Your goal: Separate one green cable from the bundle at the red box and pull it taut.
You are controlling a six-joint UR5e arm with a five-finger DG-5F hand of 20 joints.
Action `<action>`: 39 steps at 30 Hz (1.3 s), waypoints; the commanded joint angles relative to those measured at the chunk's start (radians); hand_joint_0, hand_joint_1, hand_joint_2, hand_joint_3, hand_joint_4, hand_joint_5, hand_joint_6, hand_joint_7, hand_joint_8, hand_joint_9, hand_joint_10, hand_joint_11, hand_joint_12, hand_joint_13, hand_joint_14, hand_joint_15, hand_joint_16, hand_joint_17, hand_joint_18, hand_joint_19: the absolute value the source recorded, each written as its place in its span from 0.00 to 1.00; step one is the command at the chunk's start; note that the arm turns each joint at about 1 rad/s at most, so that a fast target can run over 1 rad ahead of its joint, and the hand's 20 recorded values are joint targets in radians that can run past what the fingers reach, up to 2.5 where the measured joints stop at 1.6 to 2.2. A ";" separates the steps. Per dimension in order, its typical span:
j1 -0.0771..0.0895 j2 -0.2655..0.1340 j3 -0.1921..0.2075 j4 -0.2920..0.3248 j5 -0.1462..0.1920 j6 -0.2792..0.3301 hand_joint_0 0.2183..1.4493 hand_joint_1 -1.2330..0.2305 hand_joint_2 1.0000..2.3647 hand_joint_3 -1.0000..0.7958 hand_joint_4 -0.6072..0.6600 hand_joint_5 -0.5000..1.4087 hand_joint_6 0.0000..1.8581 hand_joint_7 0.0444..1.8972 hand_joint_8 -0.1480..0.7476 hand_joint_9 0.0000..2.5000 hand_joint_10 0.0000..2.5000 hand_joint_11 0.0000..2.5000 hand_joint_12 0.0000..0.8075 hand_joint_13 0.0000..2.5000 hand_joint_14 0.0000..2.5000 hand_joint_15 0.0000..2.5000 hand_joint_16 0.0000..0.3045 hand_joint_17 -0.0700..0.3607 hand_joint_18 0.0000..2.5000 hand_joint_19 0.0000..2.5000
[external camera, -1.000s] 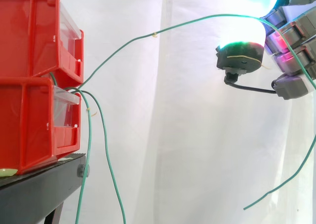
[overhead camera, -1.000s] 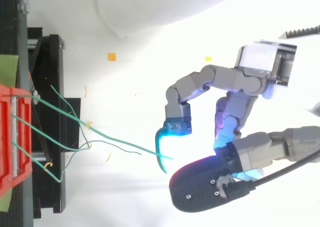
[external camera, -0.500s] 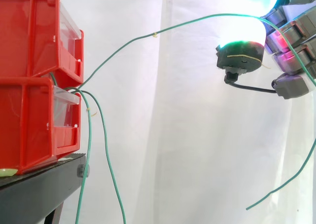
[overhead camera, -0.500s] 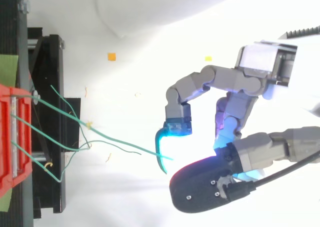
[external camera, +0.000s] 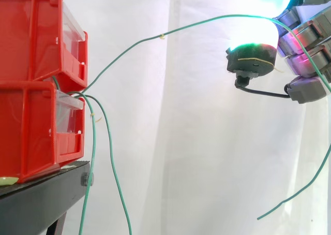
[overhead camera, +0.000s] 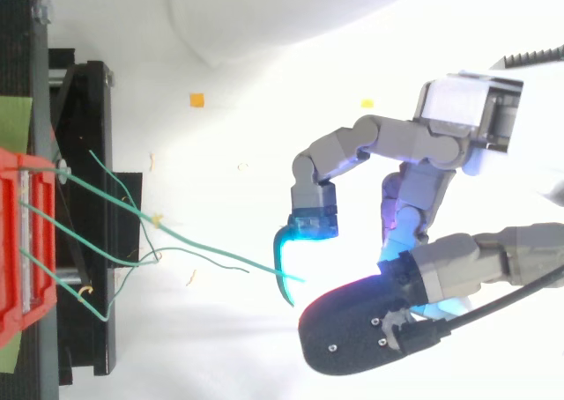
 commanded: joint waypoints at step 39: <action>0.000 0.001 0.000 0.000 0.000 0.000 0.39 0.46 0.00 0.28 0.71 0.25 0.42 0.58 0.31 0.60 0.00 0.70 0.25 0.51 0.13 0.68 0.09 0.30 0.37 0.39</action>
